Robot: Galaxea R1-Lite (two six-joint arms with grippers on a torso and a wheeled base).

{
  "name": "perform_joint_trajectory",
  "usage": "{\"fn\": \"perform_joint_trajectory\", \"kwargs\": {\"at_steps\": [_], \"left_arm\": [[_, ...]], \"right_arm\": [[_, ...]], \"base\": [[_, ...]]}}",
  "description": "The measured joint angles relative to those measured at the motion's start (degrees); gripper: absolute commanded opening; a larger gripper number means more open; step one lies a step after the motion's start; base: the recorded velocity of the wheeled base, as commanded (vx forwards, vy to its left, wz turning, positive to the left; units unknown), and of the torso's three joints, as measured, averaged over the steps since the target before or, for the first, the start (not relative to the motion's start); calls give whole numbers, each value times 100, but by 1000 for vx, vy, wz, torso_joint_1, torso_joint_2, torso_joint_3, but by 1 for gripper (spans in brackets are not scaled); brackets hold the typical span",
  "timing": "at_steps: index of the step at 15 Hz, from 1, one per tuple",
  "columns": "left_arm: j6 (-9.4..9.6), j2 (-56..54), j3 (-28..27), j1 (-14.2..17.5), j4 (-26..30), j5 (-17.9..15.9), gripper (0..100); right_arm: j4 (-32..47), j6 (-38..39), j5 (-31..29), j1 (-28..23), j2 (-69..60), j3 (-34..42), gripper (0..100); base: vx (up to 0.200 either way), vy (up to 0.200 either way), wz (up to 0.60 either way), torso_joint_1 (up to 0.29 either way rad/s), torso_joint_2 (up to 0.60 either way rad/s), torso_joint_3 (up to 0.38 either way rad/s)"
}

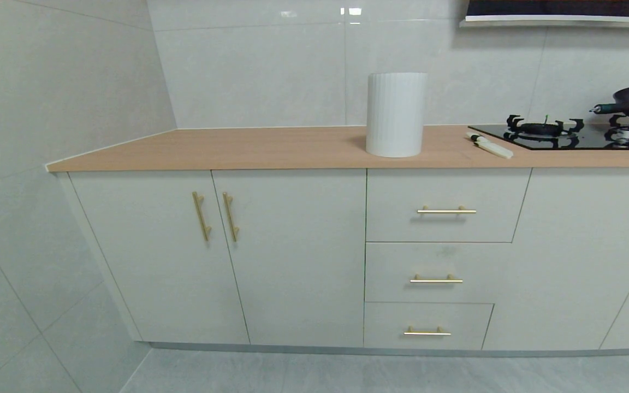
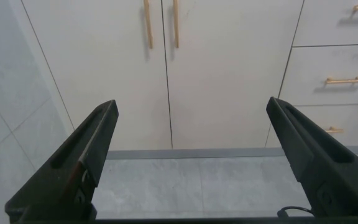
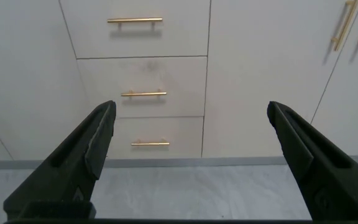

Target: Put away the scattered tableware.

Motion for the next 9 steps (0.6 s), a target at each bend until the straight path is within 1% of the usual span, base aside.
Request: {"fn": "perform_joint_trajectory", "kwargs": {"at_steps": [7, 9], "left_arm": [[13, 0, 0, 0, 0, -10, 100], [11, 0, 0, 0, -1, -7, 100]], "right_arm": [[11, 93, 9, 6, 0, 0, 100], [12, 93, 6, 6, 2, 0, 100]], "base": [[0, 0, 0, 0, 0, 0], [200, 0, 0, 2, 2, 2]]}}
